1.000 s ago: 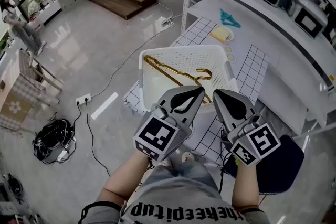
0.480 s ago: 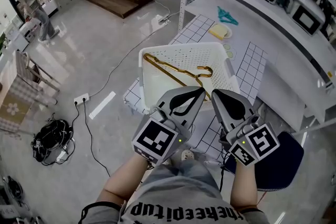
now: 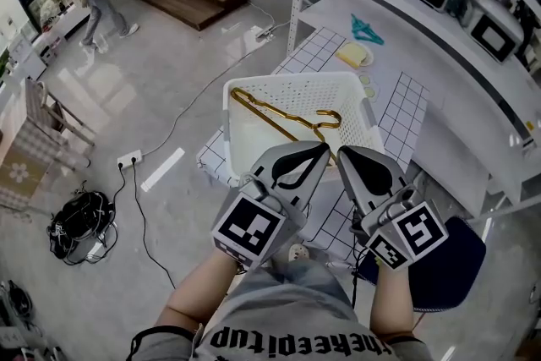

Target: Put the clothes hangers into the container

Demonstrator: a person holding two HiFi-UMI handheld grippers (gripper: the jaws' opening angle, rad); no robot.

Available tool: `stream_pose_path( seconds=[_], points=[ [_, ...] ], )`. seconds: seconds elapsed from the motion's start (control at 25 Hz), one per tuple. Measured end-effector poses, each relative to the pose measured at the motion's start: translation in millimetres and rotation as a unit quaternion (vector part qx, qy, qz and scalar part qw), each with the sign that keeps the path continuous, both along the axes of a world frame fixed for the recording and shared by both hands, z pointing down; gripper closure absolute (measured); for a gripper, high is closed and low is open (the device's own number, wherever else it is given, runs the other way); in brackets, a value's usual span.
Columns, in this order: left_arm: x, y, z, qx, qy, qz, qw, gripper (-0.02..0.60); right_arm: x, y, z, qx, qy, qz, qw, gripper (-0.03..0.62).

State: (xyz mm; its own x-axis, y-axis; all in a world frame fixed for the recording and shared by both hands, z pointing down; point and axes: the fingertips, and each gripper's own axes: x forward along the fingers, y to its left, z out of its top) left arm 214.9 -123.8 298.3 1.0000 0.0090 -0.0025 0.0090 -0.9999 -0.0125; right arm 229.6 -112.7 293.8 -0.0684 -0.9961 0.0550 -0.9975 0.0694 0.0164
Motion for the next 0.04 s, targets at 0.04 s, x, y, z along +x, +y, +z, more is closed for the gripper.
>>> stream_pose_path(
  seconds=[0.04],
  points=[
    [0.1, -0.8, -0.8, 0.008, 0.002, 0.001, 1.0000, 0.569, -0.5, -0.5, -0.9, 0.000, 0.001, -0.001, 1.000, 0.586]
  ],
)
